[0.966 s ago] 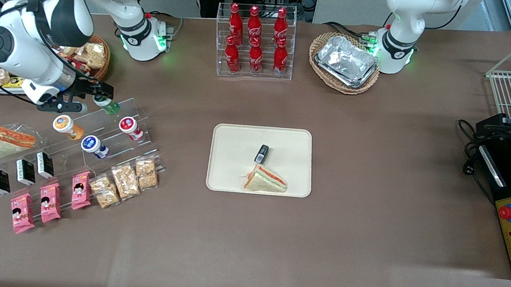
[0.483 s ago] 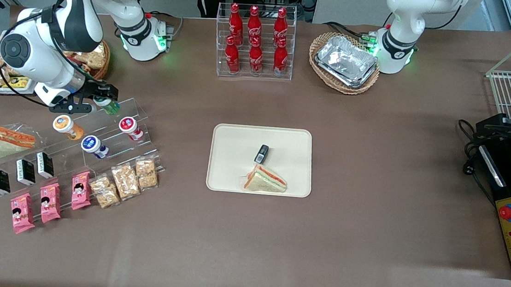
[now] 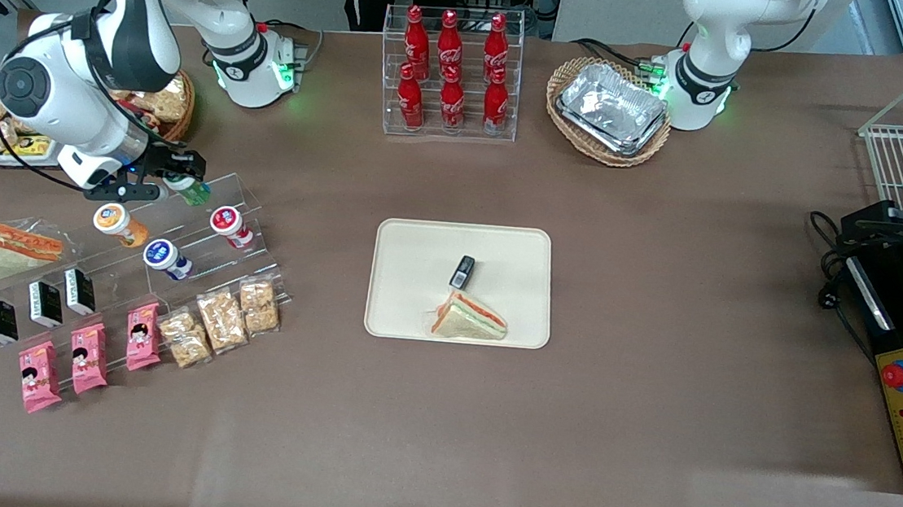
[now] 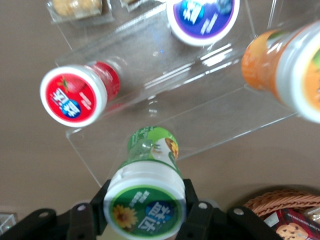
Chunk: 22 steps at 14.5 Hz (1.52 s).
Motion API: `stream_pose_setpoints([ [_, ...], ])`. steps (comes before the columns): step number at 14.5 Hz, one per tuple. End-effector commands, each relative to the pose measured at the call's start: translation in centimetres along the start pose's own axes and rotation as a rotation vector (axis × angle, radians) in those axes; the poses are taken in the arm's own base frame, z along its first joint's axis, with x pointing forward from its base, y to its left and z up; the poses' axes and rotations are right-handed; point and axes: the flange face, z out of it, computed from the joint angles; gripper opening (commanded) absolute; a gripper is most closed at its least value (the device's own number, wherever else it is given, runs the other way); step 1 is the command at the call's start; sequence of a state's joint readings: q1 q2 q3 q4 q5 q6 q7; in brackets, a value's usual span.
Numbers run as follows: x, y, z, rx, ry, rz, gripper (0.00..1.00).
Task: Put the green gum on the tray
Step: 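Lift the green gum bottle up off the rack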
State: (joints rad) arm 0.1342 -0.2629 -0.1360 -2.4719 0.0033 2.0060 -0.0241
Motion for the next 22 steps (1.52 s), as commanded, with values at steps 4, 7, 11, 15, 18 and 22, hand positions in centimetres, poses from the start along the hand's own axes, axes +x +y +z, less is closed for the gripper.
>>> stream_pose_setpoints([
  [4,3.6,0.2,-6.6,-0.016,0.001,-0.026,0.41],
  [7,4.7,-0.7,-11.5,-0.02,-0.016,-0.036,0.41],
  [11,5.2,-2.3,-19.0,0.006,-0.046,-0.054,0.41],
  [15,5.2,-3.6,-24.1,0.045,-0.085,-0.058,0.42],
  [18,5.2,-5.0,-24.3,0.113,-0.088,-0.041,0.42],
  [22,5.2,-13.2,-22.8,0.088,-0.127,0.034,0.42],
])
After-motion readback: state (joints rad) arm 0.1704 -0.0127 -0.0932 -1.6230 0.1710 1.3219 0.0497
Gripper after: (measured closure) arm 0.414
